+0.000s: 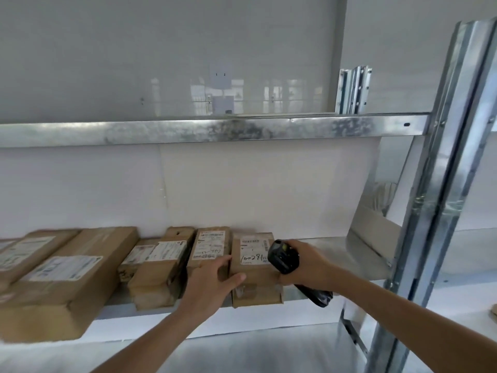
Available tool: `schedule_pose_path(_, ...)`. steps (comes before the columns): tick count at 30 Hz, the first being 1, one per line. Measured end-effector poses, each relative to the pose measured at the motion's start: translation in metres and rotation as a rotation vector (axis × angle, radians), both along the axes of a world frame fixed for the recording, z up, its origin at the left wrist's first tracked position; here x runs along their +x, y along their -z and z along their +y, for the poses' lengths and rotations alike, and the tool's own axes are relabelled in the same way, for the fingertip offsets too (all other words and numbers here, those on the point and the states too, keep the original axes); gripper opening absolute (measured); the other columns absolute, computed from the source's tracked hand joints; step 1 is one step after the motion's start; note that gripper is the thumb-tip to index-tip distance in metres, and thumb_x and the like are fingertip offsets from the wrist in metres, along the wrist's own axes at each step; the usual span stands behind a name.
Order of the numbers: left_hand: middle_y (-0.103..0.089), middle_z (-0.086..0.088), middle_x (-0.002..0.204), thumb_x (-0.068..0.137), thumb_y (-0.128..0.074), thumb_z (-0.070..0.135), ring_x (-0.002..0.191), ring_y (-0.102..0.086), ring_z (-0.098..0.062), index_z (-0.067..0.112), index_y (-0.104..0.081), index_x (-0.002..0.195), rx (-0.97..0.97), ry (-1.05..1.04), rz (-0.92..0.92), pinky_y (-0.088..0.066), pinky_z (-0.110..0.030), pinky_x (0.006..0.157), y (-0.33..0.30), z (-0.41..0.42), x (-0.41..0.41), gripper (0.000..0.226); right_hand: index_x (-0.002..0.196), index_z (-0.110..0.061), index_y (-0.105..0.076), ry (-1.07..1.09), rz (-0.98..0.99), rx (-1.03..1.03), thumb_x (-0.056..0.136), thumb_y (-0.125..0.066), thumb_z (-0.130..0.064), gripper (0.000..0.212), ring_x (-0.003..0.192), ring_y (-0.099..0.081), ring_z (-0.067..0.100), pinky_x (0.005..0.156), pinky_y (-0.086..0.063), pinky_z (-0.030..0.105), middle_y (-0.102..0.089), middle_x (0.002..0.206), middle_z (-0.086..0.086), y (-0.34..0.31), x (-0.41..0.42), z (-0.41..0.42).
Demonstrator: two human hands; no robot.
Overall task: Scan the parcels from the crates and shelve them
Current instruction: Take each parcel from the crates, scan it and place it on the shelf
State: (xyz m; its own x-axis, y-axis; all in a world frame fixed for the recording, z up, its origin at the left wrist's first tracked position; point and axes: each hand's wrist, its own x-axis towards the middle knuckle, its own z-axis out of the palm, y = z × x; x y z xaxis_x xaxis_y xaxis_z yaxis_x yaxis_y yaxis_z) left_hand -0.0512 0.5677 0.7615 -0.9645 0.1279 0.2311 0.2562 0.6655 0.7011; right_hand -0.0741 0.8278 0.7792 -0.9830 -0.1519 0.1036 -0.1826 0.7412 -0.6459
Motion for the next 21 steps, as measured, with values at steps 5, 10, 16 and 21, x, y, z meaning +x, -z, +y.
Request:
schedule_pose_path(5,-0.062,0.019,0.117,0.089,-0.069,0.049,0.101,-0.058,-0.002,0.027,-0.057,0.137,-0.022,-0.041,0.001,-0.052,-0.017,0.086,-0.001,0.009,-0.010,0.054,0.129,-0.029,-0.060,-0.014,-0.007,0.014,0.056,-0.087,-0.038,0.078,0.094,-0.064,0.008,0.076,-0.054,0.026,-0.068,0.107,-0.010,0.000,-0.015,0.005)
schedule_pose_path(10,-0.065,0.019,0.107,0.089,-0.069,0.053,0.095,-0.069,-0.010,0.030,-0.056,0.137,-0.029,-0.077,-0.018,-0.060,-0.035,0.081,-0.003,0.013,-0.016,0.055,0.128,-0.029,-0.059,-0.029,0.003,0.033,0.061,-0.089,-0.035,0.074,0.091,-0.064,0.009,0.073,-0.055,0.026,-0.068,0.105,-0.010,-0.002,-0.028,0.006)
schedule_pose_path(16,-0.069,0.013,0.107,0.088,-0.067,0.056,0.097,-0.070,-0.017,0.035,-0.050,0.140,0.000,-0.114,-0.064,-0.061,-0.039,0.082,-0.004,0.019,-0.023,0.058,0.124,-0.030,-0.058,-0.020,0.011,0.056,0.060,-0.086,-0.038,0.070,0.089,-0.065,0.010,0.076,-0.057,0.032,-0.068,0.099,-0.010,-0.004,-0.039,0.007)
schedule_pose_path(21,-0.071,0.009,0.106,0.088,-0.067,0.057,0.093,-0.071,-0.018,0.035,-0.050,0.140,0.050,-0.108,-0.117,-0.061,-0.041,0.086,-0.005,0.017,-0.023,0.059,0.132,-0.031,-0.056,-0.011,0.014,0.084,0.062,-0.088,-0.042,0.078,0.094,-0.064,0.009,0.080,-0.056,0.029,-0.068,0.107,-0.011,-0.008,-0.039,0.007)
